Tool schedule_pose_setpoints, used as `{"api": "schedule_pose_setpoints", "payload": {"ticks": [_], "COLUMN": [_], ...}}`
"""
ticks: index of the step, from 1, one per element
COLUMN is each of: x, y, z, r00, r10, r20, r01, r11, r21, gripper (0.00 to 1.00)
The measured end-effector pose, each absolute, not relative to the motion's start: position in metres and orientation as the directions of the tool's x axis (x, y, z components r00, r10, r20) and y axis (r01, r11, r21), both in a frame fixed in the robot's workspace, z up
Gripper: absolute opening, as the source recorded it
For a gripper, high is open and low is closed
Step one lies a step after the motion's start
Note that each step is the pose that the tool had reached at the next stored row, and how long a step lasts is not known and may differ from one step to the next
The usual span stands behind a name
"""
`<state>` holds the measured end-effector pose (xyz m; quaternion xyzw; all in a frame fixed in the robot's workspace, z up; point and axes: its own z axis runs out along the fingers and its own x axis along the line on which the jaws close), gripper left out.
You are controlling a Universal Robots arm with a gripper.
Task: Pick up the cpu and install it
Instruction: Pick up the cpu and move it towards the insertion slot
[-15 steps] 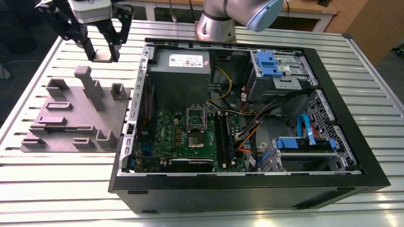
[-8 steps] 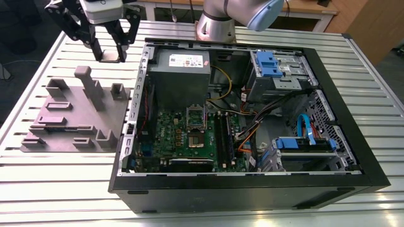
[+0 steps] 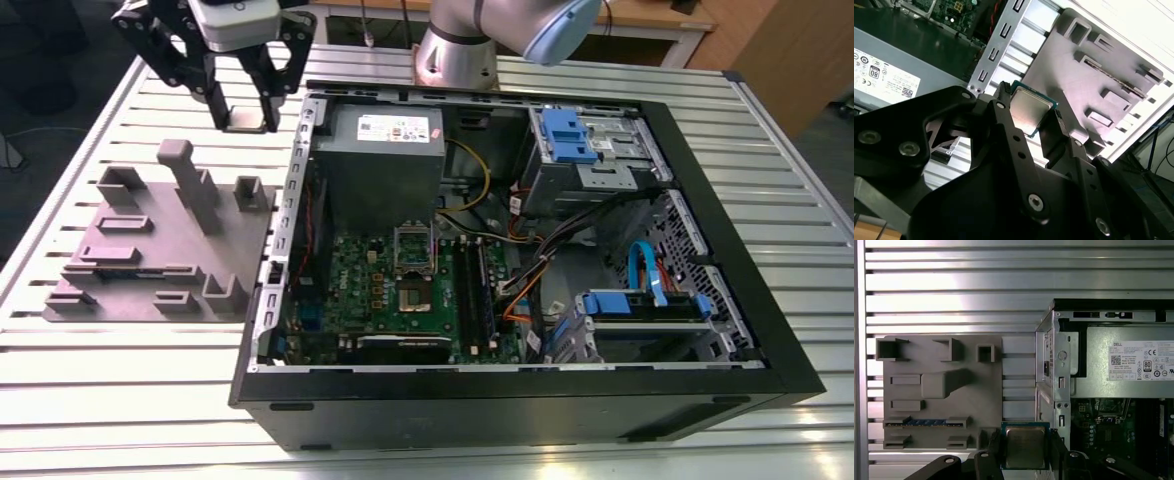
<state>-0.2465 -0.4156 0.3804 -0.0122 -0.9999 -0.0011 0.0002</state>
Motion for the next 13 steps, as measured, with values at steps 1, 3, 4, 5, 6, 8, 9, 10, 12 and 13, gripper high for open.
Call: {"api": "schedule_pose_setpoints", "payload": {"ticks": [1,3,4,5,6,8,9,10,12,13], "x": [-0.2452,-0.2427,-0.2414,-0.2402,-0.2392,-0.2384,-0.2384,-0.2384,-0.2383,-0.2383], "y": [-0.4156,-0.4156,-0.4156,-0.4156,-0.4156,-0.4157,-0.4157,-0.4157,-0.4156,-0.4156], "z": [0.3804,0.3804,0.3804,0.3804,0.3804,0.3804,0.3804,0.3804,0.3804,0.3804], "r00": [-1.000,-1.000,-1.000,-1.000,-1.000,-1.000,-1.000,-1.000,-1.000,-1.000], "r10": [0.024,0.024,0.024,0.024,0.024,0.024,0.025,0.025,0.024,0.024], "r20": [0.000,0.000,0.000,0.000,0.000,0.000,0.000,0.000,0.000,0.000], "r01": [0.024,0.024,0.024,0.024,0.024,0.024,0.025,0.025,0.024,0.024], "r11": [1.000,1.000,1.000,1.000,1.000,1.000,1.000,1.000,1.000,1.000], "r21": [0.002,0.002,0.002,0.002,0.002,0.002,0.002,0.002,0.002,0.002], "gripper": [0.47,0.47,0.47,0.47,0.47,0.47,0.47,0.47,0.47,0.47]}}
